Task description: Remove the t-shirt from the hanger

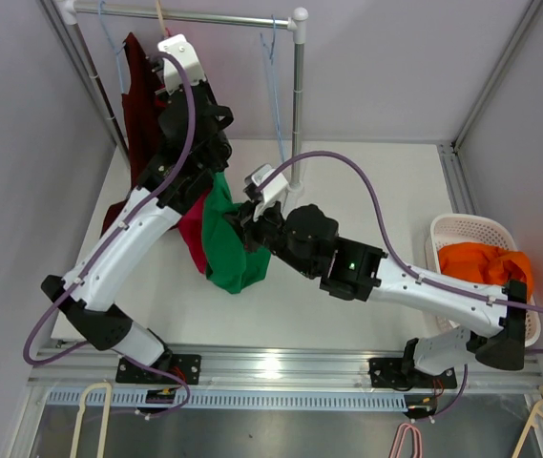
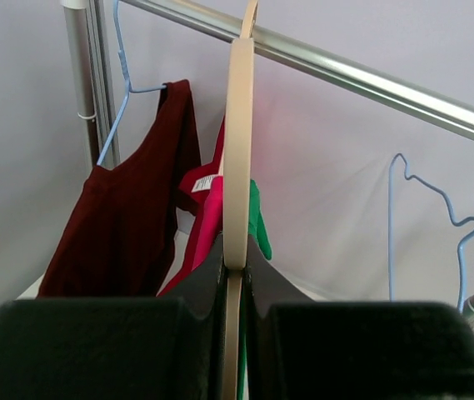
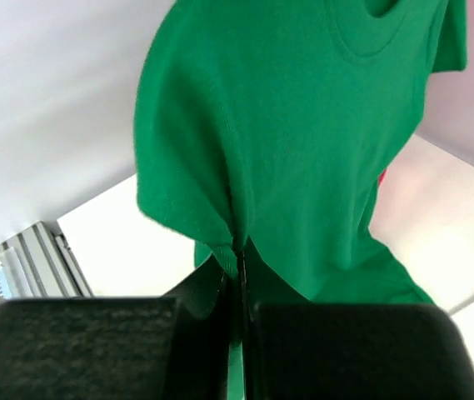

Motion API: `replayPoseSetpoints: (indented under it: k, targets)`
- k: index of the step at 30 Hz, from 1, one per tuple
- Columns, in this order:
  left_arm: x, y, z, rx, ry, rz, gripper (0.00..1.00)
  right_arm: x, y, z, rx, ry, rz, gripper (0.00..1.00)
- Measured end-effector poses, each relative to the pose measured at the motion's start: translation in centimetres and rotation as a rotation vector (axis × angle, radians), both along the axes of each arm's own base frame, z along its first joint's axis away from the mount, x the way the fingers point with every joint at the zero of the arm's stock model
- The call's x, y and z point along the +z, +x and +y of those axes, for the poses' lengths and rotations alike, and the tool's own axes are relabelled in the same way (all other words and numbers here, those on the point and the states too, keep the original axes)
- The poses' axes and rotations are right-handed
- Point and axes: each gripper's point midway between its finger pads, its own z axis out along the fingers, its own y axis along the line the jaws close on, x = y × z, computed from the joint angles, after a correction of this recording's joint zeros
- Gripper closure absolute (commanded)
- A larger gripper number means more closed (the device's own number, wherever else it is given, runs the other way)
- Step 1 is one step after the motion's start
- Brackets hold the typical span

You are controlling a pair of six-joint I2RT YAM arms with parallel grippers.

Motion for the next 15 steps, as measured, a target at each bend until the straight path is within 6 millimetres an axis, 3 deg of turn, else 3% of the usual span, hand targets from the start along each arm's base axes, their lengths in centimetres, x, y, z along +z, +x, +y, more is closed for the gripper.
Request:
replayPoseSetpoints:
  k: [4,8,15]
  targets:
    - [0.0,1.0,-0.6,0.019,0.035,-0.020,0.99,-0.1,-0.3,-0.1,-0.021,-0.004,0.005,1.00]
    - [-0.7,3.4,-2.1,0.039,0.090,-0.012,0.99,0.5,-2.0,-1.1,-0.035,-0.010,0.005,1.00]
    - [-3.2,7.3,-3.9,0.063,0.174,0.041,0.99,1.3,-7.7,-3.9,-0.037,-0.020,0.003,1.00]
